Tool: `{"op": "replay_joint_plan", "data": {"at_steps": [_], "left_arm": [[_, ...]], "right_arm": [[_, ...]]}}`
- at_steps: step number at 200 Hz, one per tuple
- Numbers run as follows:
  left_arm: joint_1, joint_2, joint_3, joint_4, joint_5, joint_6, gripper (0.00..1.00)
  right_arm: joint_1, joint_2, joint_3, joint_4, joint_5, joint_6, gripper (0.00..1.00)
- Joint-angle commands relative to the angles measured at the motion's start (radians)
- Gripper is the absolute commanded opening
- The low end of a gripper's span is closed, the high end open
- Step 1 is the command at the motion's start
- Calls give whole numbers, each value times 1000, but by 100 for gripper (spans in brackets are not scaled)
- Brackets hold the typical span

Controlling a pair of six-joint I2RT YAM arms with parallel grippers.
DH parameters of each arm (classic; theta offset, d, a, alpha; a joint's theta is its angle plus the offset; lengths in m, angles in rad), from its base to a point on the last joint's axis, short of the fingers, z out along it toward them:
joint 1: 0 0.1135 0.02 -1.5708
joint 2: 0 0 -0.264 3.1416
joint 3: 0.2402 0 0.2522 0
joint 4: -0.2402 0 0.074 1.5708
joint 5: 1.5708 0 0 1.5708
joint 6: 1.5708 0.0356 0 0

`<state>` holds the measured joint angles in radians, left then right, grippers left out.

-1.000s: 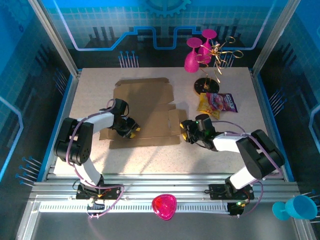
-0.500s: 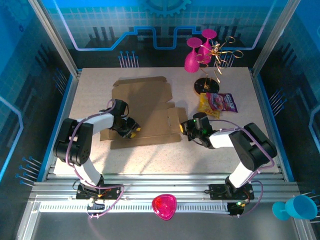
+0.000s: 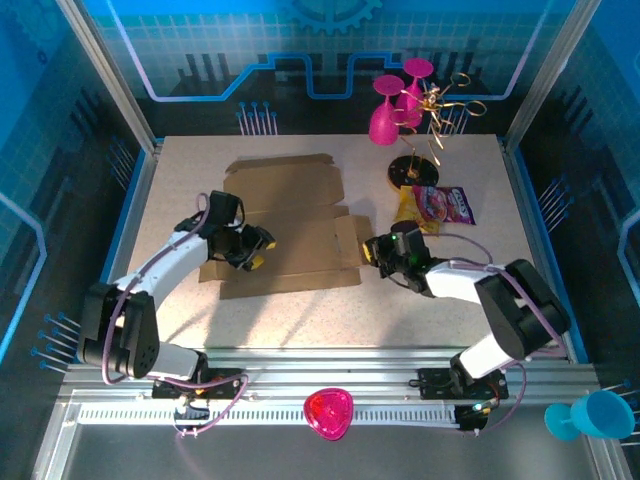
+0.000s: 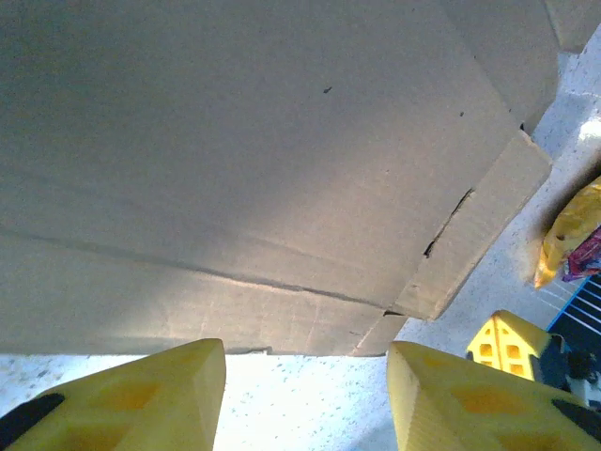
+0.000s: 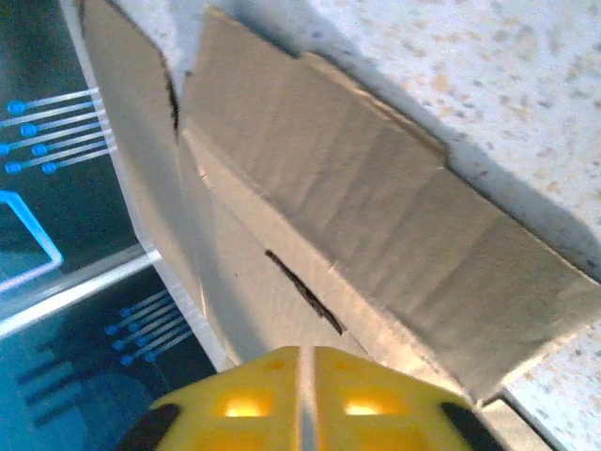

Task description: Fold the paper box

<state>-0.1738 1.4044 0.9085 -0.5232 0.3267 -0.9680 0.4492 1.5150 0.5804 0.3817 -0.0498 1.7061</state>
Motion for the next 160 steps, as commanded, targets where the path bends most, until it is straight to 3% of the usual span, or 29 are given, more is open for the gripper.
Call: {"op": "replay_joint_plan", "data": {"at_steps": [1,27,47,83,125,160], "left_arm": [[95,-35,8,-127,-10,33,49],[230,-52,2,-218,-12,113,51],[297,-82,-12,-255,-43,171,58],[444,-110,-154,-84,67,135,63],[477,-156,-312,156,120,19,66],[521,-201,-382,168,105,20,67]], "right_arm": [[-39,-63,91,-252,-10,-196,22],[-53,-94,132,-406,-47,-315,29],[-48,-108,105,-372,-86,-315,34],[-22,-82,136,-355,-118,-334,36],[-17,-45,154,-297,-154,-310,38],[-15,-54,134,-260,-165,-271,40]]}}
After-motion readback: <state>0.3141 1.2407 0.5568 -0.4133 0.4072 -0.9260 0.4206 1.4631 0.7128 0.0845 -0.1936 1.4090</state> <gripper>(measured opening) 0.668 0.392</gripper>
